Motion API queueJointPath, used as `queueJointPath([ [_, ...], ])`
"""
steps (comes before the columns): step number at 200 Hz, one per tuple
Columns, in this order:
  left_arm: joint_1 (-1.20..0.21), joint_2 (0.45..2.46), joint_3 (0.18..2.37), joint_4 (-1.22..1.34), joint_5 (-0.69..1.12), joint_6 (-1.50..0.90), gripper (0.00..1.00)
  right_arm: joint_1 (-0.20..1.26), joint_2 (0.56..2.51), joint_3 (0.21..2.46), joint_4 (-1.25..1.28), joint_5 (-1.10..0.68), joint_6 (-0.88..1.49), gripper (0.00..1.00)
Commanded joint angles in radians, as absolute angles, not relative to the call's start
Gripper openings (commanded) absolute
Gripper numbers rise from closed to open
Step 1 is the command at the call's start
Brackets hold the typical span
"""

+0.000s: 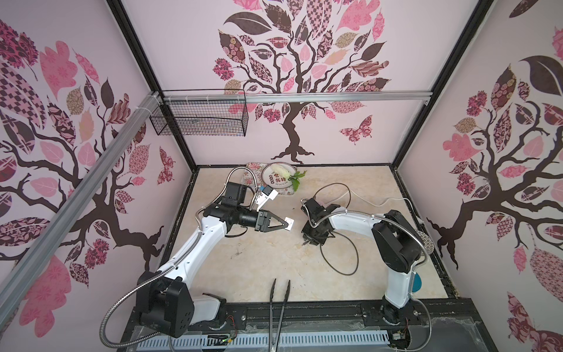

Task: Charge mp3
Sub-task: Pick up the charging cable from the center of the board.

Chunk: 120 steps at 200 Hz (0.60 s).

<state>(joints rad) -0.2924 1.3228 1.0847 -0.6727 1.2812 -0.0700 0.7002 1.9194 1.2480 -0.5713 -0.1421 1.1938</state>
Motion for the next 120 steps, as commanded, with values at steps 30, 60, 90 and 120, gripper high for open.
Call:
queueJointPath([
  [30, -0.288, 1.279, 1.098, -0.631, 1.249, -0.103, 0.0, 0.712, 1.99, 1.245, -0.752, -0.103, 1.361, 0.31],
  [60, -0.286, 1.244, 1.094, -0.61, 1.23, -0.123, 0.0, 0.722, 2.03, 1.297, -0.823, -0.113, 1.378, 0.32],
  [90, -0.287, 1.215, 1.077, -0.591, 1.221, -0.14, 0.0, 0.722, 2.096, 1.324, -0.834, -0.153, 1.385, 0.29],
  [120, -0.287, 1.187, 1.06, -0.577, 1.197, -0.149, 0.0, 0.722, 2.093, 1.304, -0.821, -0.138, 1.408, 0.16],
])
